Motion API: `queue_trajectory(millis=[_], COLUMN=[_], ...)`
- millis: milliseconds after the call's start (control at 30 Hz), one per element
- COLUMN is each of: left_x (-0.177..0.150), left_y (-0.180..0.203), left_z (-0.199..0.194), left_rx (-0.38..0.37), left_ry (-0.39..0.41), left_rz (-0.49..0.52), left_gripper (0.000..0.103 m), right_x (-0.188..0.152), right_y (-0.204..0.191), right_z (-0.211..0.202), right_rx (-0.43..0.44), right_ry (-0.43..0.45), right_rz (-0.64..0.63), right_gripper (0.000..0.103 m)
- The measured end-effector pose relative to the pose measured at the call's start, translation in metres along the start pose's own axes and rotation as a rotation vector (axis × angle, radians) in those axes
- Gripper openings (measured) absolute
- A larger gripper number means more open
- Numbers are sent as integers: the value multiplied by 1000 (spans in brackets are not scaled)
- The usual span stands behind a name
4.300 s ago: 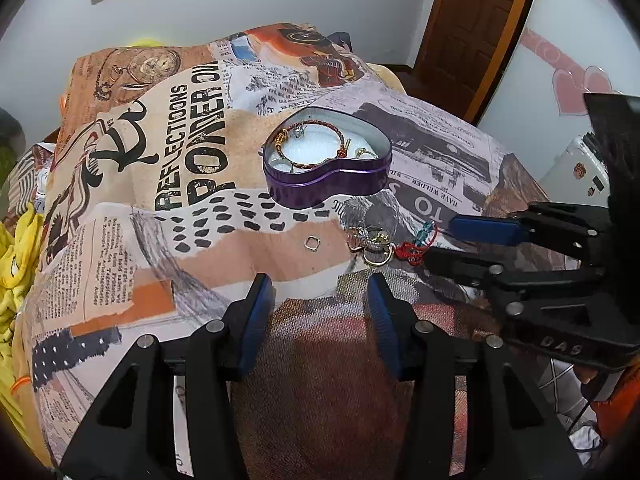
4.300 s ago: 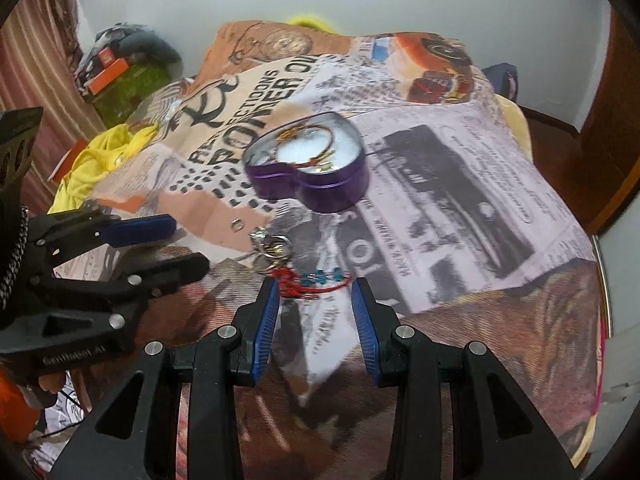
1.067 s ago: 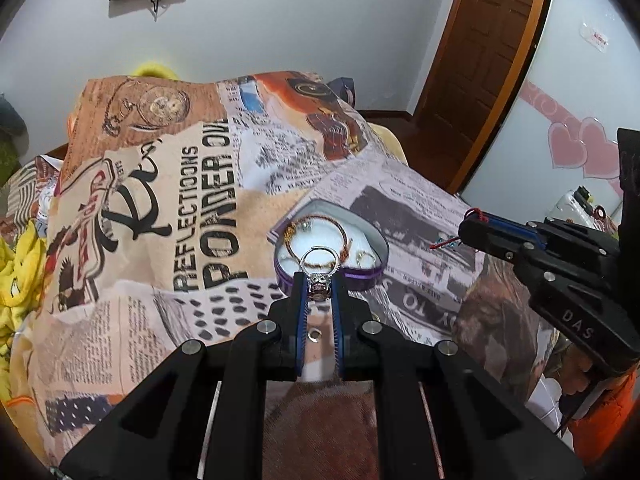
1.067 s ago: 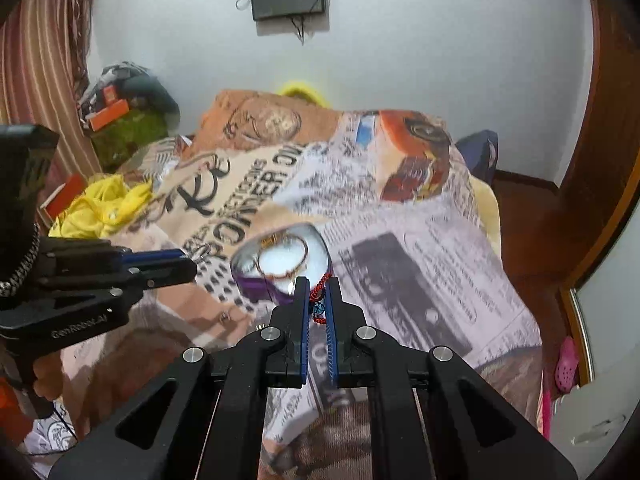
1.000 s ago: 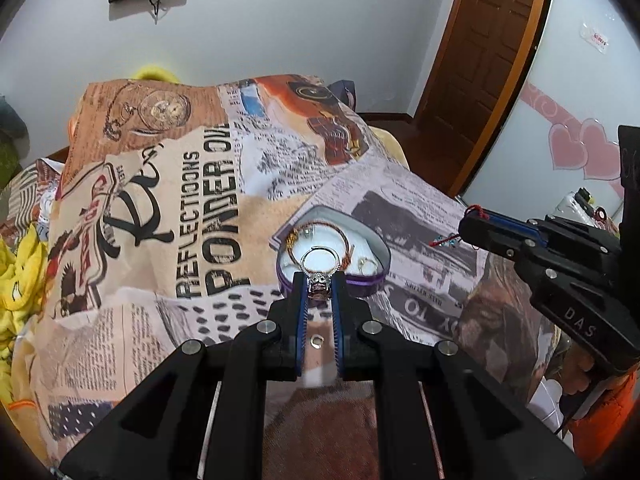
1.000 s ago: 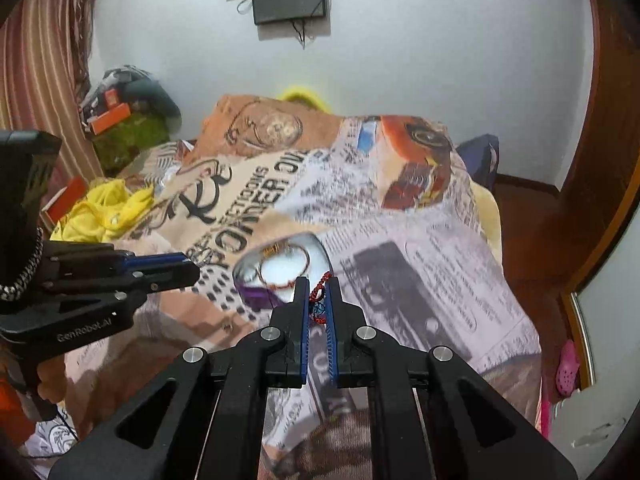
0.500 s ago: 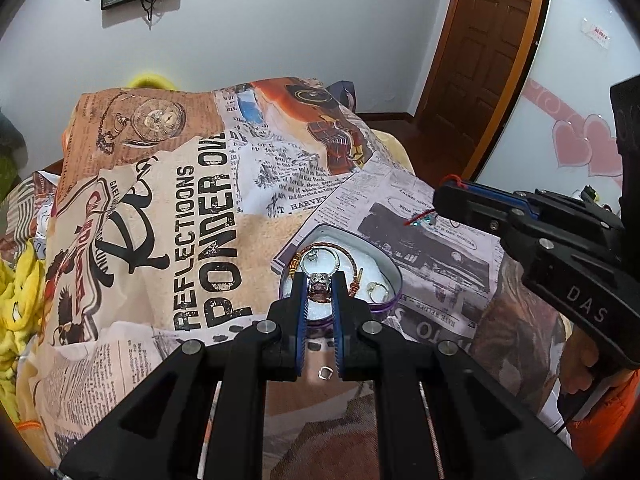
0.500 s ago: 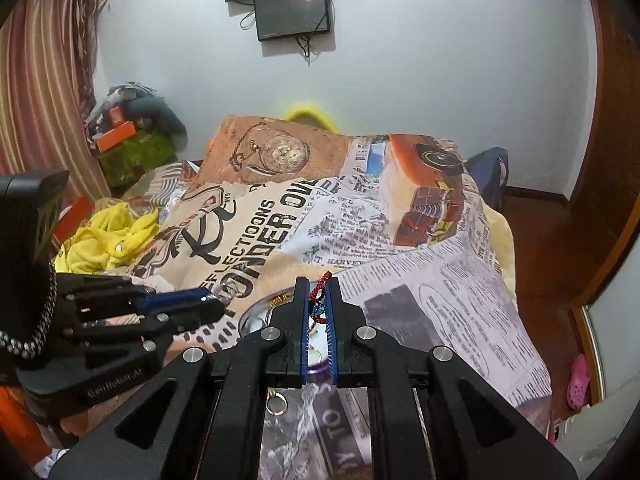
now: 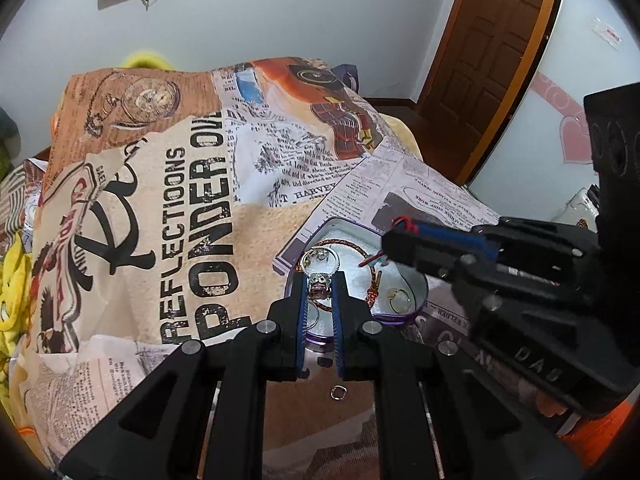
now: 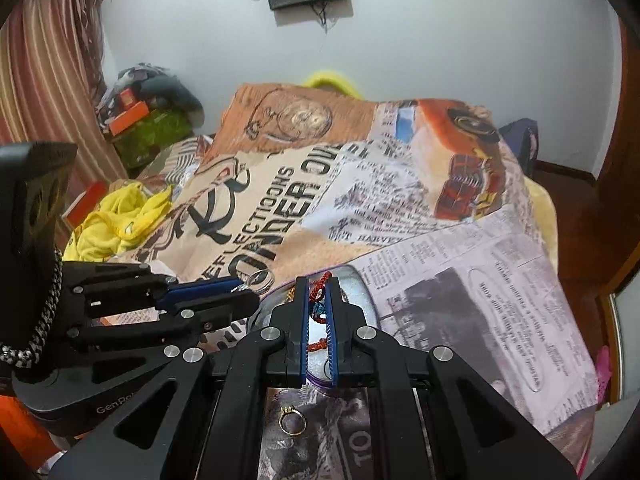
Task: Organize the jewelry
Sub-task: 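Open the right tool to drop the earring while the left tool releases its ring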
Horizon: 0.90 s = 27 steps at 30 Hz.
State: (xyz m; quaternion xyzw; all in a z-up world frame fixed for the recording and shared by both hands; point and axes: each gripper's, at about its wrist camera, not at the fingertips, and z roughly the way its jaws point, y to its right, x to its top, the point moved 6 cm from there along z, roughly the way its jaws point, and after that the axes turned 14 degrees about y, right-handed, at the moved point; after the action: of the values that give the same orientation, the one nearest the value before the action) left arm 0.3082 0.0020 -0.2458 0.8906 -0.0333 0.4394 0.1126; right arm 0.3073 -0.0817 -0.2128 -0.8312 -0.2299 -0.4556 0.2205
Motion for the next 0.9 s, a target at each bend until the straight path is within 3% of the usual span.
queue_trajectory(millis=[300, 733, 833, 900], left_x=[-7, -4, -1, 1], left_y=[0, 2, 3, 3], left_z=[16, 13, 8, 3], left_rx=[-15, -21, -18, -14], left_ry=[-38, -35, -26, -17], left_rz=[-10, -2, 0, 0], left_gripper=[10, 10, 10, 10], right_x=[-16, -23, -21, -19], right_y=[5, 8, 8, 7], right_z=[20, 22, 21, 18], right_rx=[16, 12, -2, -9], right_ry=[-95, -141, -141, -135], right_rz=[11, 8, -4, -11], right_gripper=[7, 7, 11, 21])
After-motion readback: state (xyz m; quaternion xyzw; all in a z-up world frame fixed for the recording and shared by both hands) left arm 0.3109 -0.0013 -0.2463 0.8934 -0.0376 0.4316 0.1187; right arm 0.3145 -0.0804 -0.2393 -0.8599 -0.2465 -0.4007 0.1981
